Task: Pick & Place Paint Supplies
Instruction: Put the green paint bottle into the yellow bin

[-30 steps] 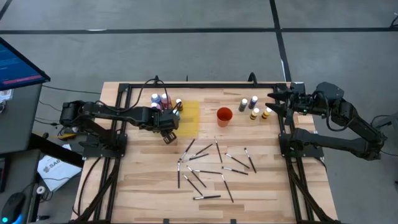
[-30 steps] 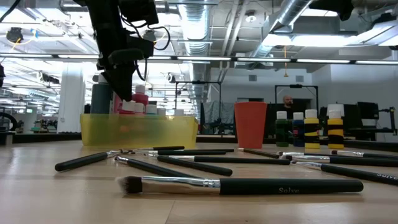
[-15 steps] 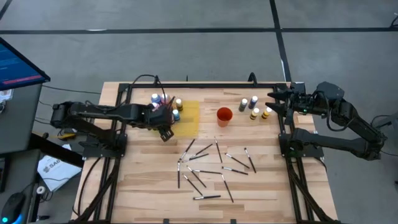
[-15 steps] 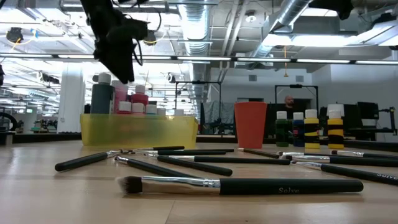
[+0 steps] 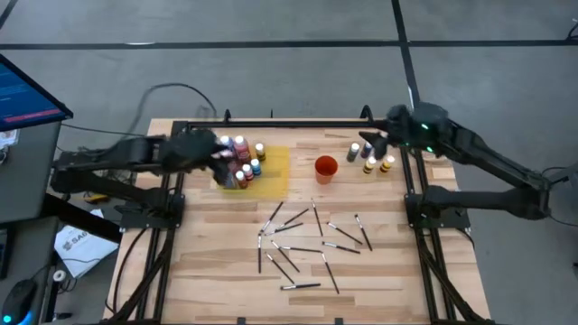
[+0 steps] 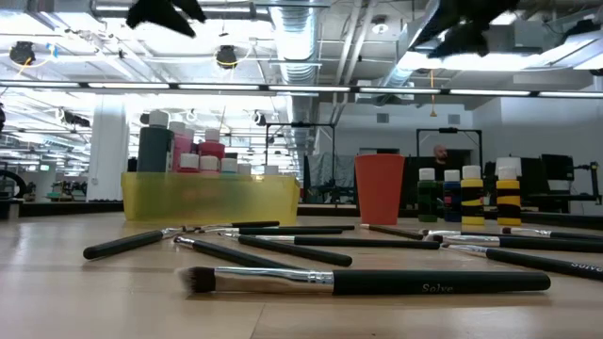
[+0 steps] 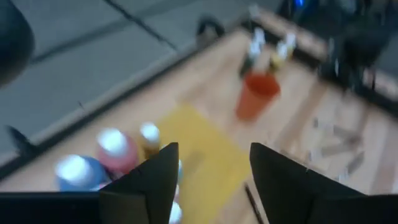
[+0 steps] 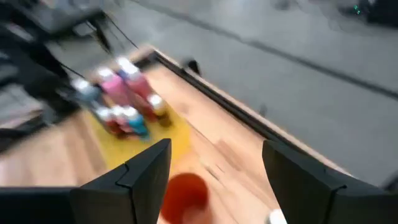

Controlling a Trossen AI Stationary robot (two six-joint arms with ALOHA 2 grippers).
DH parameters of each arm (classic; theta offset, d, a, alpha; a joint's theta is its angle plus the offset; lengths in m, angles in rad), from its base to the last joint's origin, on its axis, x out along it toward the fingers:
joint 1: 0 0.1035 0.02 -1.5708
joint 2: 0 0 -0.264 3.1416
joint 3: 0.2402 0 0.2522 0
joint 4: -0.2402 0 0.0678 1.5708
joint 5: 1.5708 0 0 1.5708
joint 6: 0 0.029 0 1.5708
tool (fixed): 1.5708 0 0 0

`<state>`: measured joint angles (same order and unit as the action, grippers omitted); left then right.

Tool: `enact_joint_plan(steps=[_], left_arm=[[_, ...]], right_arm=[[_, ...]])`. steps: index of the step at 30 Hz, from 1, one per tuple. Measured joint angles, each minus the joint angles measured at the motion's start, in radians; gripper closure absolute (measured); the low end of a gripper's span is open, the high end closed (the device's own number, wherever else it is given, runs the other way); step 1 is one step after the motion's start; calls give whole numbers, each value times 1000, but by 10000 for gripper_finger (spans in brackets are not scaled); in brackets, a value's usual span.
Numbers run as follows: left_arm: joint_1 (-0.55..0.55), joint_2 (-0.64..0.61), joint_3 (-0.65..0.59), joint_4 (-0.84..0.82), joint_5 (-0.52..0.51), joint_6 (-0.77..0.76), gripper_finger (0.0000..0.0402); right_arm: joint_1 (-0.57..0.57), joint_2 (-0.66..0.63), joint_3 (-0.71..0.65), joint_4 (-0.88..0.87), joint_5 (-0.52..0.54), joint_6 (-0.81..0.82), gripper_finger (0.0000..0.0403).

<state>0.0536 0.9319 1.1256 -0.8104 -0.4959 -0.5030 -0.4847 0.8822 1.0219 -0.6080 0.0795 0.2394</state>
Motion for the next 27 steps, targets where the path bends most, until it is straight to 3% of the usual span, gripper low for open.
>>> enact_joint_plan(steps=[6, 11, 20, 27], left_arm=[[0, -187, 1, -4, -159, -2, 299], [0, -294, -33, -30, -193, 2, 391], [0, -477, -280, 16, -192, -117, 401], [-1, -609, -501, 125, -189, -184, 401]], right_arm=[[-123, 270, 143, -210, -1, 38, 155], [-184, 454, 237, -346, -5, 24, 155], [-187, 649, 267, -456, -34, -3, 155], [-198, 720, 267, -457, -34, -27, 155]])
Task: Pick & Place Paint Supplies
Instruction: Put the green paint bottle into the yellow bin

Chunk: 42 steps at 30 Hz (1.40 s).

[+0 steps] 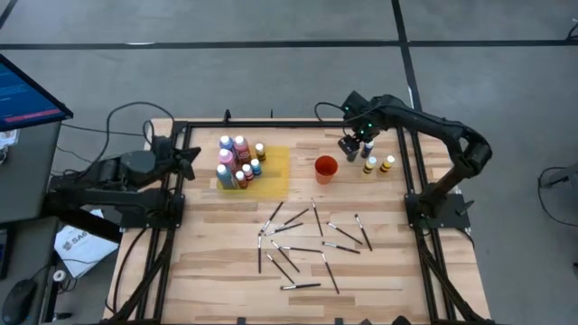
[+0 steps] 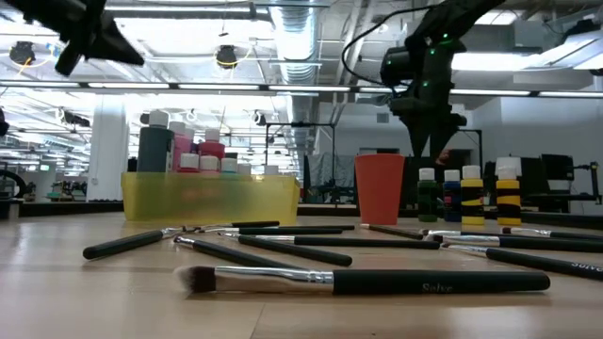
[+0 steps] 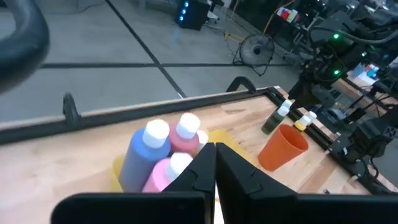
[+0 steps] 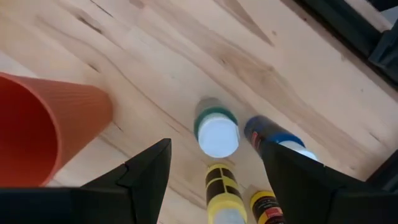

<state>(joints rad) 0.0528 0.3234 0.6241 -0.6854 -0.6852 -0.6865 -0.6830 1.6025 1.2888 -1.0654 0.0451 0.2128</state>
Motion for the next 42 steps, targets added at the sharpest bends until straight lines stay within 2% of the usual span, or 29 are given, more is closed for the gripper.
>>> enact_joint_plan(steps=[10, 22, 26, 34, 42], left_arm=[[0, -134, -235, 111, -3, -74, 401], [-1, -229, -357, 129, 36, -75, 401], [-1, -246, -401, 134, 37, -75, 401], [-1, -245, -447, 152, 36, -81, 401], [-1, -245, -462, 160, 55, -73, 401]], right_arm=[[2, 64, 0, -3, -3, -5, 155], [2, 120, -1, -1, -3, -29, 156], [0, 120, -1, -1, -3, -29, 184], [-6, 119, -1, -4, 0, -29, 297], [-6, 119, 15, -12, 0, -35, 299]])
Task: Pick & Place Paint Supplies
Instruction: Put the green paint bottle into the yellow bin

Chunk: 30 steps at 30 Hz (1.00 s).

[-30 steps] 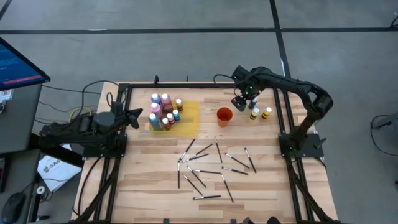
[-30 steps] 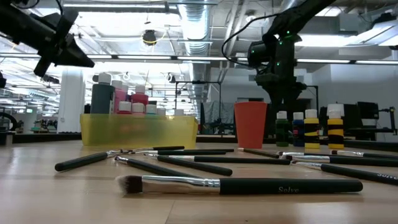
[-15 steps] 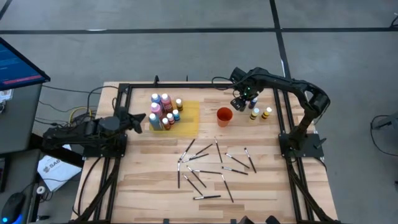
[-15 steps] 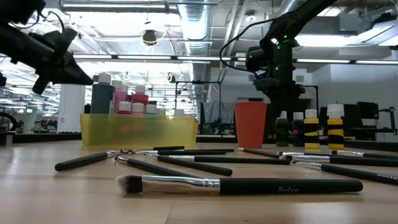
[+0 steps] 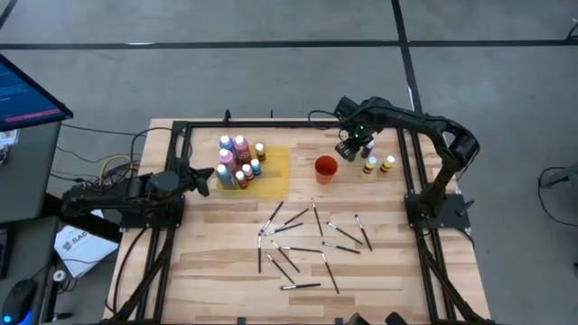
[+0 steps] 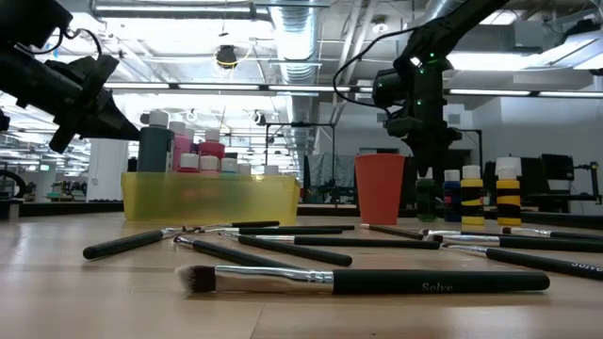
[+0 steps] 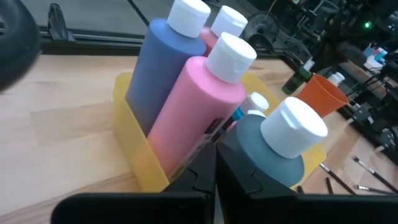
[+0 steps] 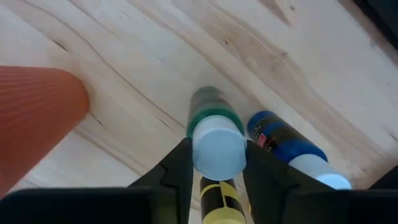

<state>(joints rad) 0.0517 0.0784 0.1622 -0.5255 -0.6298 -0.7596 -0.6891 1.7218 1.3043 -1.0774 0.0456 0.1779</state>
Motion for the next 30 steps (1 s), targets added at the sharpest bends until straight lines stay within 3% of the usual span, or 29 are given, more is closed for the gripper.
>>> enact_joint_plan(steps=[9, 14, 19, 25, 30], left_arm=[[0, 0, -1, 12, 8, 0, 401], [0, 0, -1, 18, 135, -32, 401], [0, 1, 12, -9, 140, -93, 401], [0, 2, 28, -97, 26, -202, 401], [0, 0, 121, -85, -54, -76, 401]], right_arm=[[20, 0, 208, -73, 0, -14, 299], [56, -1, 326, -72, 0, -31, 299], [86, -1, 394, -60, 0, -31, 299], [117, -1, 412, -53, -1, -32, 299], [142, -1, 412, -51, -4, -47, 299]])
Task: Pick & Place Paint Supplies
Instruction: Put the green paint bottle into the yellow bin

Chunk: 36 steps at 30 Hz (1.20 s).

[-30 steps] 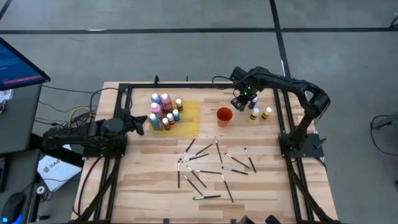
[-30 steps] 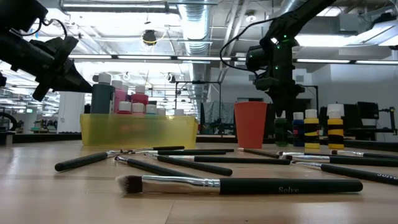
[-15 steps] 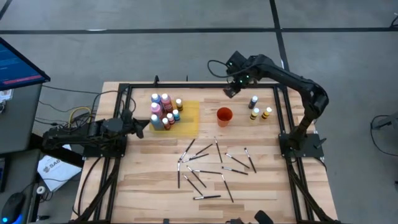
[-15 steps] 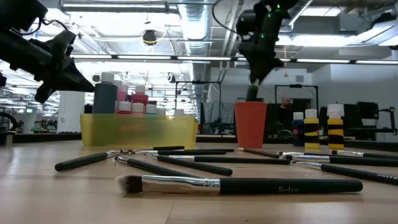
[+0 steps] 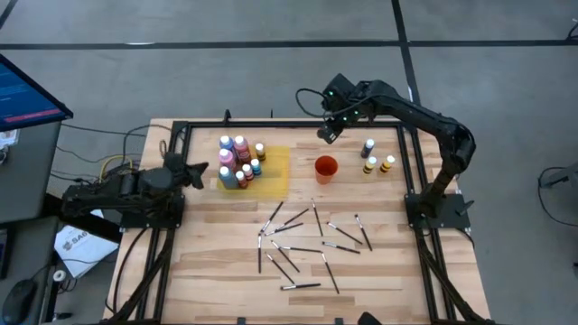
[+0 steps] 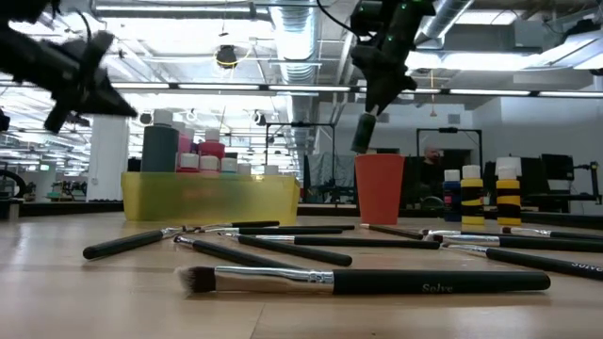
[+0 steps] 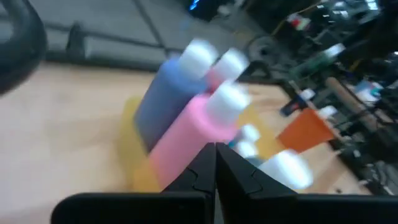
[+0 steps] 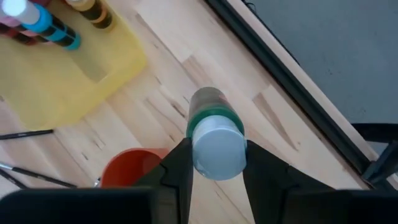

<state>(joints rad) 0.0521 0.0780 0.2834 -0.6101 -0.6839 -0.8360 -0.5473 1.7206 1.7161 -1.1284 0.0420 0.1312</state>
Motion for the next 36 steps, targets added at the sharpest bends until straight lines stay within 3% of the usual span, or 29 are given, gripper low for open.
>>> enact_joint_plan(steps=[3, 7, 10, 13, 17, 21, 23, 36], left_arm=[[0, 0, 36, 75, 31, 110, 401], [-1, 0, 26, 356, 156, 347, 401], [0, 0, 14, 592, 316, 514, 401], [-1, 0, -17, 707, 467, 598, 401], [0, 0, -129, 770, 464, 622, 401], [0, 0, -261, 972, 427, 620, 401], [-1, -1, -276, 992, 429, 616, 402], [-1, 11, -276, 993, 403, 595, 400]], right_arm=[[11, 0, 0, 12, -2, 0, 299], [19, 0, 0, 22, -20, 0, 299], [26, 0, 0, 26, -26, -3, 299], [29, 0, 0, 62, -75, -8, 299], [32, 0, 0, 104, -148, -8, 299], [47, 20, 15, 124, -150, -8, 299], [55, 51, 52, 113, -152, -11, 299], [161, 432, 552, -17, -179, -87, 299]])
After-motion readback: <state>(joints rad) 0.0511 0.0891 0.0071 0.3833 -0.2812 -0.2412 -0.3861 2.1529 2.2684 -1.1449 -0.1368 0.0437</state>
